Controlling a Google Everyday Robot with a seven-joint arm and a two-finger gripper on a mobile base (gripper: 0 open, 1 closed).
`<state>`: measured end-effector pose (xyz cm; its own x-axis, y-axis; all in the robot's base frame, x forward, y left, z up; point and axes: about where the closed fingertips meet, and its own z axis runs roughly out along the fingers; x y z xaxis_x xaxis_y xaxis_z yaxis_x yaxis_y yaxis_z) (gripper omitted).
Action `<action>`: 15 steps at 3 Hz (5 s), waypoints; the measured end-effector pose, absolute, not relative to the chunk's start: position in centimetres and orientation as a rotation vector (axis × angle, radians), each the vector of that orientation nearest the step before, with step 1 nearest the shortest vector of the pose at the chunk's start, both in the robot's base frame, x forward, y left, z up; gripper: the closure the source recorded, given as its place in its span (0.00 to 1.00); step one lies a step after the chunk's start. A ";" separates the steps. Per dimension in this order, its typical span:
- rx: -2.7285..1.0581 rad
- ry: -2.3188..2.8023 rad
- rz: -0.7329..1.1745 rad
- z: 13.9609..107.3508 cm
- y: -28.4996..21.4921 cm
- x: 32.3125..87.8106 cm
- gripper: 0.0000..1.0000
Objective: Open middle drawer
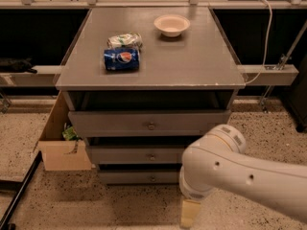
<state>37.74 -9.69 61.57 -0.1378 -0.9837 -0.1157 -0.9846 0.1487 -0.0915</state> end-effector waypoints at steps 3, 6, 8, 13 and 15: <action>-2.068 2.254 -0.028 60.0 -4.4 44.6 0.00; -2.108 2.429 0.252 49.5 -9.7 44.7 0.00; -2.099 2.416 0.246 48.7 -9.8 44.6 0.00; -1.759 2.330 0.143 46.0 -12.8 43.0 0.00; -1.775 2.251 0.056 46.5 -11.3 43.3 0.00</action>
Offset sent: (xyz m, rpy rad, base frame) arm 0.0580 0.0320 -0.0151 -0.0607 0.0298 0.0212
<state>43.31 -11.33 46.47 -0.2108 -0.9485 -0.2366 -0.9591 0.2474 -0.1373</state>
